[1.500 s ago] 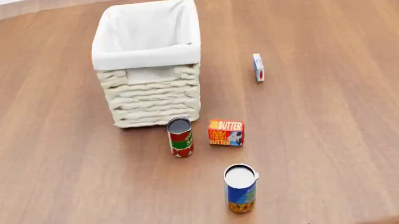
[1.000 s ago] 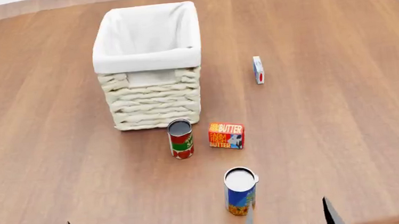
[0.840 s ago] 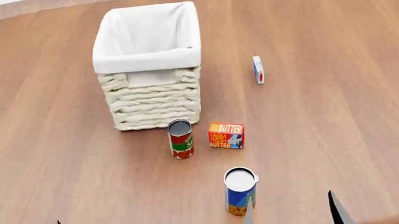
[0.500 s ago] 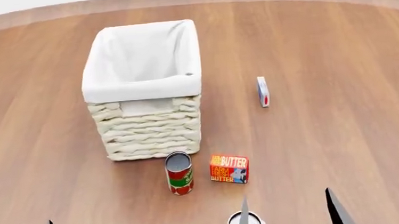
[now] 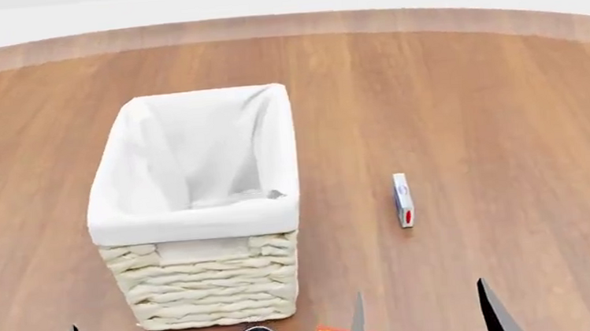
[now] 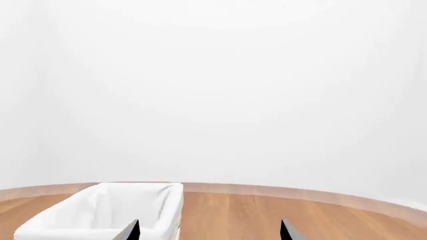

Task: Pick up the alphabet soup and put it in the basket.

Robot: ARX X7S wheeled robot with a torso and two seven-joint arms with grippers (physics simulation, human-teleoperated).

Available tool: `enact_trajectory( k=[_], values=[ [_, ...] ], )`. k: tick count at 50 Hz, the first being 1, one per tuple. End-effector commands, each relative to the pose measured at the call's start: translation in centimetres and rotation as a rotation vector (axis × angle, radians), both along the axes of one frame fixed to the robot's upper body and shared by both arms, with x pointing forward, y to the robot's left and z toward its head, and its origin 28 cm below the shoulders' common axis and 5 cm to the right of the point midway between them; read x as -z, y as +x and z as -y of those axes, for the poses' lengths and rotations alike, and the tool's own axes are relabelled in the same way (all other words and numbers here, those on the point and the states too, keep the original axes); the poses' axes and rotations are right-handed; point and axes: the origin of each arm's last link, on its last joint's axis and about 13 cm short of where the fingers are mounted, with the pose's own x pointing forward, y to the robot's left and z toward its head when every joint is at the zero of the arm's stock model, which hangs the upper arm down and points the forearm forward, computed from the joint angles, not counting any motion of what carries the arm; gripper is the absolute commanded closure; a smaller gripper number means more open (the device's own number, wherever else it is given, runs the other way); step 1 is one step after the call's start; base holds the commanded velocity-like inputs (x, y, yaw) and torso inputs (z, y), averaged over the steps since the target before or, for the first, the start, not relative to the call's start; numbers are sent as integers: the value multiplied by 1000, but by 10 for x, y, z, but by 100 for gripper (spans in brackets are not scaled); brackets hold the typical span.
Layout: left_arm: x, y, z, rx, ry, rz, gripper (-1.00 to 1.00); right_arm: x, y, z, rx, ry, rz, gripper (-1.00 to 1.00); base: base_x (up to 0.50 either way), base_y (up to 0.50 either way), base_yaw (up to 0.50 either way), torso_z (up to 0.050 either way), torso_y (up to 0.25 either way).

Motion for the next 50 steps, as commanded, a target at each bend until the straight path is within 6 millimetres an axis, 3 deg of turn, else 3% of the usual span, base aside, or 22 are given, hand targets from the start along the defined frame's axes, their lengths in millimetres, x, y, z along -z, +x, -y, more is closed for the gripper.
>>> enact_trajectory(
  k=[1, 11, 46, 50],
  values=[
    [1, 0, 0, 3, 4, -3, -100, 1, 0, 0, -3, 0, -7, -100, 500, 0, 0, 0, 0],
    [2, 1, 1, 7, 0, -11, -100, 3, 1, 0, -1, 9, -13, -100, 300, 14, 0, 0, 2],
    [3, 2, 2, 10, 5, -19, -100, 4, 2, 1, 1, 20, -20, -100, 0, 500, 0, 0, 0],
    [3, 2, 2, 7, 4, -20, -100, 3, 1, 2, -10, 28, -17, -100, 0, 0, 0, 0, 0]
  ],
)
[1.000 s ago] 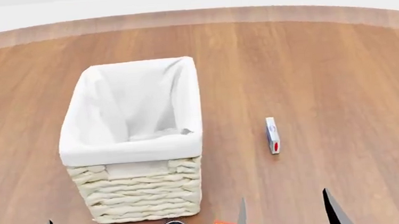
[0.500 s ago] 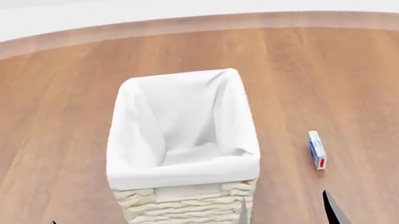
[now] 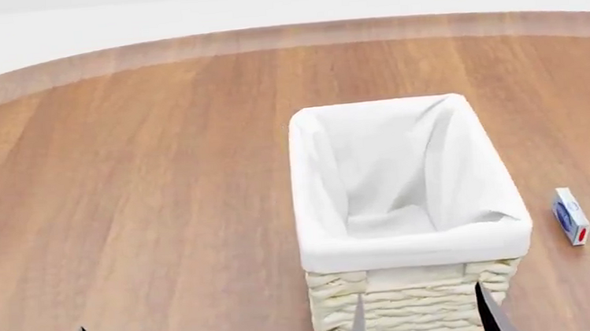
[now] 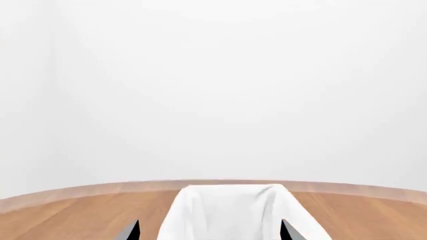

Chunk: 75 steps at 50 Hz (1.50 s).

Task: Pick up the alphabet soup and put it in the basket.

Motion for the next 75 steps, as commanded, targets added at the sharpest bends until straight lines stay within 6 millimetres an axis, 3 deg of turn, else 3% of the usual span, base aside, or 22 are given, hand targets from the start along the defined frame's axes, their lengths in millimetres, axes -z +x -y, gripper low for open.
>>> enact_trajectory(
  k=[1, 6, 10, 20, 26, 34, 38, 43, 50, 51, 53, 62, 75],
  values=[
    [1, 1, 1, 1, -2, -4, -100, -1, -1, 1, 6, 0, 12, -100, 0, 0, 0, 0, 0],
    [2, 2, 0, -6, 4, -10, -100, -5, -2, 2, 12, -10, 29, -100, 0, 0, 0, 0, 0],
    [5, 4, 0, -8, 1, -18, -100, -16, -4, 13, 29, -75, 33, -100, 0, 0, 0, 0, 0],
    [13, 12, 2, -9, 11, -48, -100, -35, -30, 70, 173, -168, -33, -100, 0, 0, 0, 0, 0],
    [16, 15, 2, -11, 13, -57, -100, -27, -52, 94, 283, -215, -119, -100, 0, 0, 0, 0, 0],
    [21, 19, 2, -11, 19, -75, -100, -1, -73, 110, 303, -196, -169, -100, 0, 0, 0, 0, 0],
    [21, 20, 2, -19, 25, -76, -100, 8, -94, 114, 310, -147, -203, -100, 0, 0, 0, 0, 0],
    [26, 24, 6, -2, 28, -93, -100, 35, -116, 111, 312, -147, -240, -100, 0, 0, 0, 0, 0],
    [24, 23, 6, -7, 27, -89, -100, 58, -128, 110, 320, -128, -234, -100, 0, 0, 0, 0, 0],
    [25, 23, 5, -9, 25, -92, -100, 83, -117, 91, 332, -56, -158, -100, 0, 0, 0, 0, 0],
    [26, 23, 5, -10, 25, -93, -100, 116, -135, 94, 372, -50, -250, -100, 0, 0, 0, 0, 0],
    [26, 23, 5, -12, 25, -94, -100, 126, -138, 90, 377, -59, -256, -100, 0, 0, 0, 0, 0],
    [26, 23, 4, -17, 24, -96, -100, 137, -126, 90, 403, -55, -232, -100, 0, 0, 0, 0, 0]
  ],
)
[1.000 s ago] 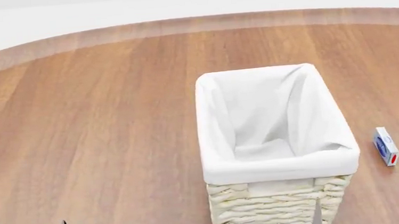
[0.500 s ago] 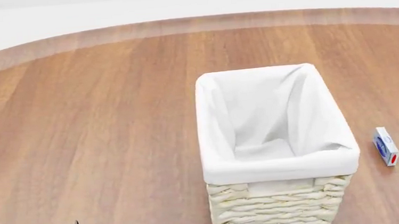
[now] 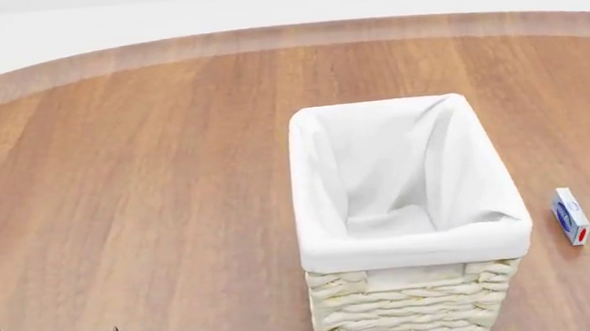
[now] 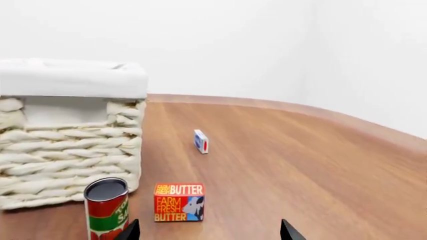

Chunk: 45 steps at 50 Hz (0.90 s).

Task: Pick up the alphabet soup and put it in the basket.

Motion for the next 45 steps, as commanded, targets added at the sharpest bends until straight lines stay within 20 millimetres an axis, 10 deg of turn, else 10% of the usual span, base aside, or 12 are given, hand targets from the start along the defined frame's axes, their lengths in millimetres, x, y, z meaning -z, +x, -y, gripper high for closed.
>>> enact_trajectory(
  k=[1, 45],
  values=[
    [1, 0, -1, -5, 0, -2, -100, 18, 2, -6, 16, 4, 6, -100, 0, 0, 0, 0, 0],
    [-1, -1, -2, -15, 6, -1, -100, 65, 26, 3, 121, 38, -21, -100, 0, 0, 0, 0, 0]
  ],
)
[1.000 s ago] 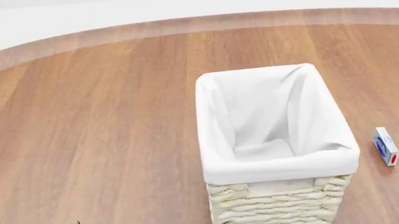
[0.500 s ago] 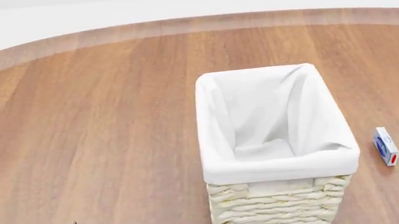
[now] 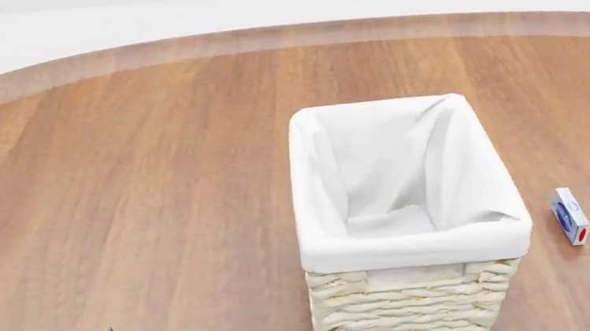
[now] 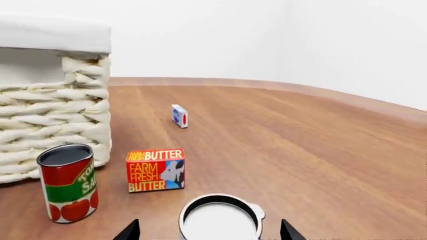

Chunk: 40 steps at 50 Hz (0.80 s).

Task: Pick up the alphabet soup and put it in the basket.

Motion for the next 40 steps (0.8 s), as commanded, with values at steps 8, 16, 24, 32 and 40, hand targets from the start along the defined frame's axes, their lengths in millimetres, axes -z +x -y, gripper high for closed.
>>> enact_trajectory(
  k=[8, 16, 24, 32, 40],
  values=[
    [0, 0, 0, 0, -1, 0, -100, 20, 15, 3, 36, 12, -20, -100, 0, 0, 0, 0, 0],
    [0, 0, 0, 2, -3, -2, -100, 29, 28, 6, 46, 20, -31, -100, 0, 0, 0, 0, 0],
    [1, 1, 0, 3, -2, -5, -100, 33, 38, 9, 53, 28, -42, -100, 0, 0, 0, 0, 0],
    [1, 1, 0, -1, -2, -5, -100, 34, 41, 9, 64, 41, -43, -100, 0, 0, 0, 0, 0],
    [1, 1, -1, -3, -1, -7, -100, 34, 42, 7, 42, 50, -32, 100, 0, 0, 0, 0, 0]
  ],
)
